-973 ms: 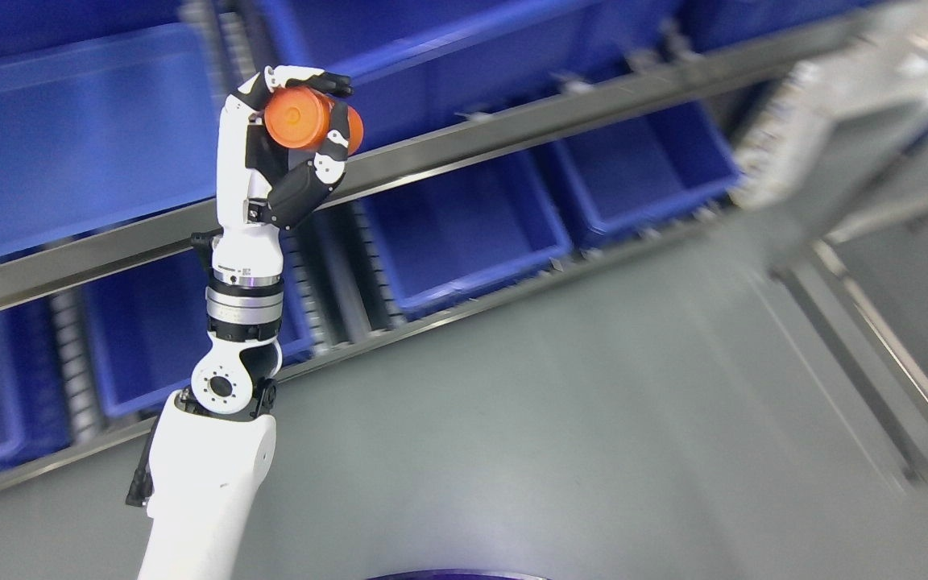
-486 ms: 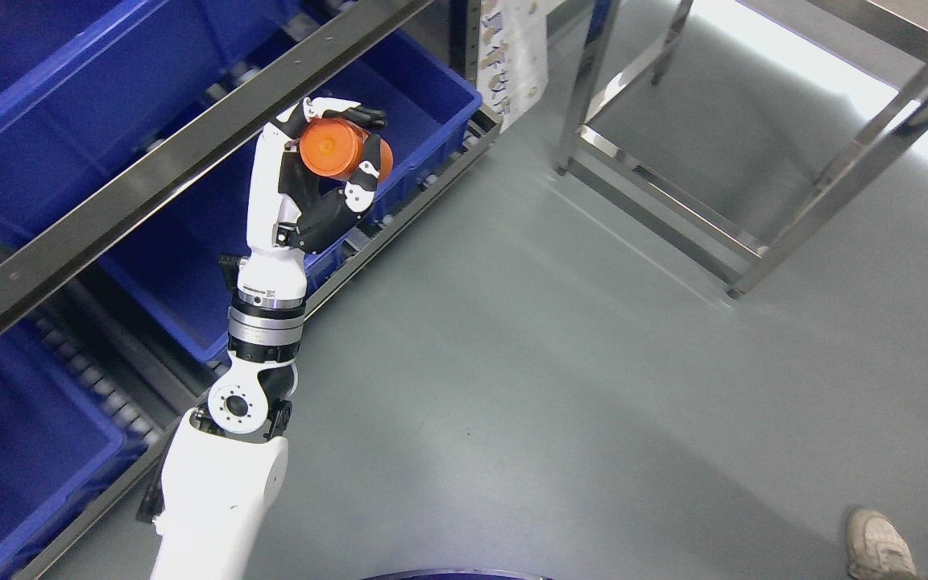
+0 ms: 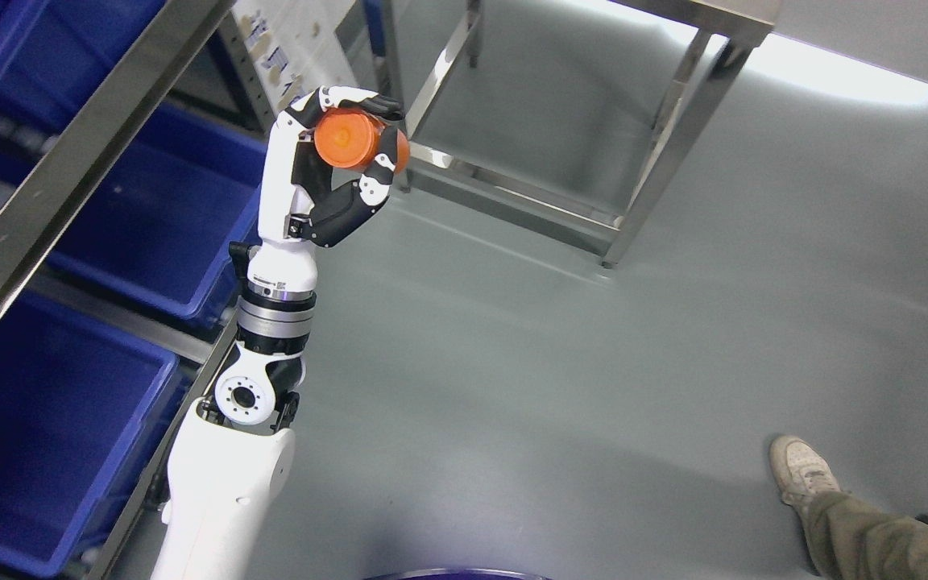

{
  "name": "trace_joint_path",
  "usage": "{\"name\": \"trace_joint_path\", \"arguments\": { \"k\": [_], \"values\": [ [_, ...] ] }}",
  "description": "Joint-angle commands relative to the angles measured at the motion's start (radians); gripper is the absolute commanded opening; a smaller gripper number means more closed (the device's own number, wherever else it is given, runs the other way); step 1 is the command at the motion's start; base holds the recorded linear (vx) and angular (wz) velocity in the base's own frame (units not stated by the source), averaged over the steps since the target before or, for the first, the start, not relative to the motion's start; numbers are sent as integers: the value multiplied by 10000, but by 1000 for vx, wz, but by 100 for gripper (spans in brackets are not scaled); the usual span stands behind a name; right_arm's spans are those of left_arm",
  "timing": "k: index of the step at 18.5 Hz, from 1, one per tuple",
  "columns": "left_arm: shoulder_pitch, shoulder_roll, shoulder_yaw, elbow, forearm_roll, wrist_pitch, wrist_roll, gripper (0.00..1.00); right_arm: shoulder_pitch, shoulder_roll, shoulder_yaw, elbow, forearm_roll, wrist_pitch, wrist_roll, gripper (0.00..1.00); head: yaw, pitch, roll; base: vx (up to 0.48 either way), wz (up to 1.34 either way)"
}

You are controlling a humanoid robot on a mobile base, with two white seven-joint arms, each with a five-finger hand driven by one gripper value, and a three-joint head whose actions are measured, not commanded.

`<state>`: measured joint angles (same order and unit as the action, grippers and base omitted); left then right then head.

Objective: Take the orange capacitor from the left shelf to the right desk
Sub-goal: 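Turn toward the steel table carrying the capacitor in the left hand, then lower the capacitor onto the red tray and open the left hand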

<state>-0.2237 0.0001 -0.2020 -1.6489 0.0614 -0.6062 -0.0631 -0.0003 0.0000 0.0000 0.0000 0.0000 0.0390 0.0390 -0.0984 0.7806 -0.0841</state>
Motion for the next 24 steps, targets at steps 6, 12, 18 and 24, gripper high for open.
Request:
{"name": "trace_joint_path", "arguments": {
  "k": [6, 12, 18, 24],
  "values": [
    [-1045, 174, -496, -47, 153, 539, -243, 2, 141, -175, -107, -337, 0, -22, -68, 100, 0, 2, 0, 422, -576],
    [-1137, 174, -389, -47, 199, 692, -243, 2, 141, -175, -107, -337, 0, -22, -68, 100, 0, 2, 0, 497, -299],
    [-1903, 174, -434, 396, 184, 3158, -212, 3, 141, -175, -107, -337, 0, -22, -68, 100, 0, 2, 0, 529, -27],
    [-2962, 174, -786, 1240, 77, 4864, -274, 4, 141, -175, -107, -337, 0, -22, -68, 100, 0, 2, 0, 360, 5]
  ]
}}
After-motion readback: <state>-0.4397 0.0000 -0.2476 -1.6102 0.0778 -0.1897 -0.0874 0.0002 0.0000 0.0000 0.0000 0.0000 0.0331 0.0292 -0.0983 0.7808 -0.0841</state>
